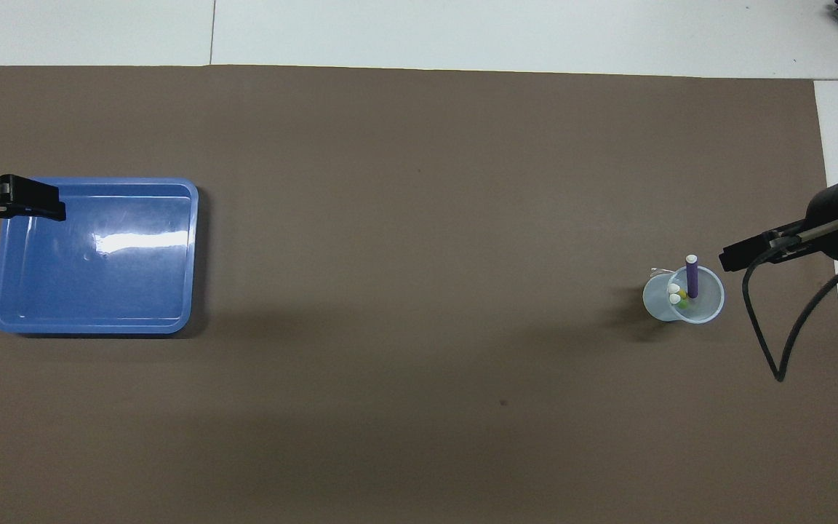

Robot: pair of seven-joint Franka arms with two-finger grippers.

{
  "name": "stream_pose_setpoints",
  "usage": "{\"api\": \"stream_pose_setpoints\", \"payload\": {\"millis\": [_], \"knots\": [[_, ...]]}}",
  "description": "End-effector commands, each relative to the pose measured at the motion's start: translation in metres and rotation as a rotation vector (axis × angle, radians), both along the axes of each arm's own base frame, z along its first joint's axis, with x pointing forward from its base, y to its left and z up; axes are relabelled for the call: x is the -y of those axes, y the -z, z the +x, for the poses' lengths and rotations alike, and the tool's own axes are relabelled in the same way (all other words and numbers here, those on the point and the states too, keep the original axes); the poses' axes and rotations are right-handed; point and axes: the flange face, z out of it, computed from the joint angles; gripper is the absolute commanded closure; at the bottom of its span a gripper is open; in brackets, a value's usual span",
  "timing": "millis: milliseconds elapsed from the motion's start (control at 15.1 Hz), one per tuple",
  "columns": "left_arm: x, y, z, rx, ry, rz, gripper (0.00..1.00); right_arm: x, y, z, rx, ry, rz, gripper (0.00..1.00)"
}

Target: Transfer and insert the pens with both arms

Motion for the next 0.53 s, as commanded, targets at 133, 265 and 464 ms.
{"api": "stream_pose_setpoints", "payload": {"millis": [133,265,464], "knots": [[0.002,-0.020,0.001,0.012,0.016,0.017,0.00,0.016,-0.007,0.000,-0.003,0.043,-0.019,0.00],[0.007,-0.032,-0.001,-0.016,0.024,0.013,0.00,0.019,-0.008,-0.001,-0.009,0.049,-0.017,0.00],[0.005,-0.039,-0.004,-0.023,0.022,0.024,0.00,0.017,-0.012,0.000,0.005,0.053,-0.015,0.00]]}}
